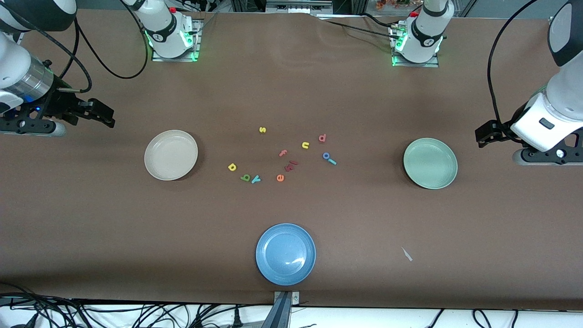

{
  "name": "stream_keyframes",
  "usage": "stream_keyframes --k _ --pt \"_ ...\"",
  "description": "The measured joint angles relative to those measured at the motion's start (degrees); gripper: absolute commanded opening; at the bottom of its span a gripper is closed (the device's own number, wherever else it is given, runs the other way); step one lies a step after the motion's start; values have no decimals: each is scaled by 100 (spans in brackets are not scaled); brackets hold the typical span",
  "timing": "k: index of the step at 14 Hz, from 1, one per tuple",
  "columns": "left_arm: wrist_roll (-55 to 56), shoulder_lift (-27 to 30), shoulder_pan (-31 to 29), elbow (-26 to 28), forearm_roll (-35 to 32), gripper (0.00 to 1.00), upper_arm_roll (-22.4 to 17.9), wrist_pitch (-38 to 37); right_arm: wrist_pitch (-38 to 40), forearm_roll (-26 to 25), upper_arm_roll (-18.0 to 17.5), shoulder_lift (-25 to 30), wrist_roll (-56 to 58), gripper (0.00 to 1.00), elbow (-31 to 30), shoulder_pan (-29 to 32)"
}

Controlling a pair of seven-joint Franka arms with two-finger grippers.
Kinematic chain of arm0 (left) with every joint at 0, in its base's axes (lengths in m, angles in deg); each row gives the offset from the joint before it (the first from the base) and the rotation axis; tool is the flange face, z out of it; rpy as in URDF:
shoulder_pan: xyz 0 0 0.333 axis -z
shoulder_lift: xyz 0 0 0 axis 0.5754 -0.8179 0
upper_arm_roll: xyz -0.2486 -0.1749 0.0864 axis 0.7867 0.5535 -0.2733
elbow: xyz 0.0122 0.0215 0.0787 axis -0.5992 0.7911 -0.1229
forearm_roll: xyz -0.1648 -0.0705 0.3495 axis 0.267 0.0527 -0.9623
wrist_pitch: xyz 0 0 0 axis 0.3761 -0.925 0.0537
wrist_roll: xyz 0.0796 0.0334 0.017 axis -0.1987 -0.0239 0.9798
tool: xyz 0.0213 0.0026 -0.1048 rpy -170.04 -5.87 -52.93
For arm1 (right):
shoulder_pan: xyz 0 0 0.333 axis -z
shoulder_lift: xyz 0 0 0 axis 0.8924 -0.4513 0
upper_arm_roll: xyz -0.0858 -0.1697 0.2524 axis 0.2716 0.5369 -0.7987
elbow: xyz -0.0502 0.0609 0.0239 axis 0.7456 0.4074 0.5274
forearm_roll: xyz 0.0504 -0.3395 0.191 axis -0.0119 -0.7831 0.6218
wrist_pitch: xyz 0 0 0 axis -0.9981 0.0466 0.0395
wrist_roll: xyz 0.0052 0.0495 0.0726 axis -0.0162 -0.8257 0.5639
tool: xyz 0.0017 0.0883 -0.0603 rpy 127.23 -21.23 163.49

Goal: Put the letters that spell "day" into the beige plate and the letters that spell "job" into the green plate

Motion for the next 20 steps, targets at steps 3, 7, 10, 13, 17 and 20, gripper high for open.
stream_keyframes --k 3,7,10,13,17,20 --pt "164 -10 2 6 0 100 -8 -36 0 0 0 0 0 100 0 0" --pt "219 -56 8 18 3 100 -8 -43 0 0 -1 0 0 100 0 0" --pt "232 -126 24 20 138 100 -8 -37 0 0 -1 0 0 100 0 0" --pt "236 -148 8 20 502 100 -25 -33 0 0 -1 0 0 100 0 0" --pt "236 -149 2 20 508 100 -25 -32 0 0 -1 0 0 100 0 0" --pt "236 -154 2 20 508 100 -25 -32 0 0 -1 0 0 100 0 0"
